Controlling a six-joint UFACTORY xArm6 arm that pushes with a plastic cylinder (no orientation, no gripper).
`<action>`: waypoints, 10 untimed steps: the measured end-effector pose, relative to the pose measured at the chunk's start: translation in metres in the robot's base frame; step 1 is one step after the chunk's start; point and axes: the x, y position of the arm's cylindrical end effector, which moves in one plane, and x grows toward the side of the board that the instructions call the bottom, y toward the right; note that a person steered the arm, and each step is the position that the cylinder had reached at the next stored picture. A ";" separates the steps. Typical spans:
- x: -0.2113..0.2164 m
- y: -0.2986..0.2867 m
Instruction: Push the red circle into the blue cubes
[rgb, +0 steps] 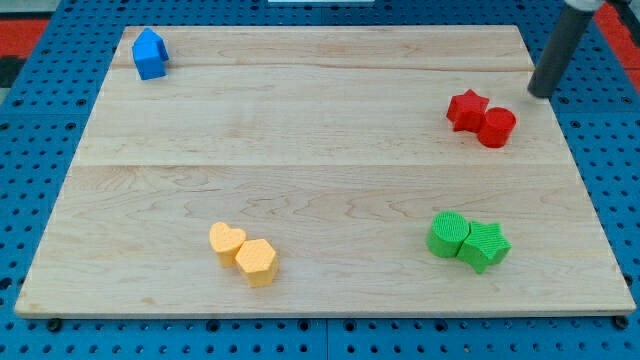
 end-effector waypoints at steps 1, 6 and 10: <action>0.035 -0.030; 0.088 -0.100; 0.115 -0.343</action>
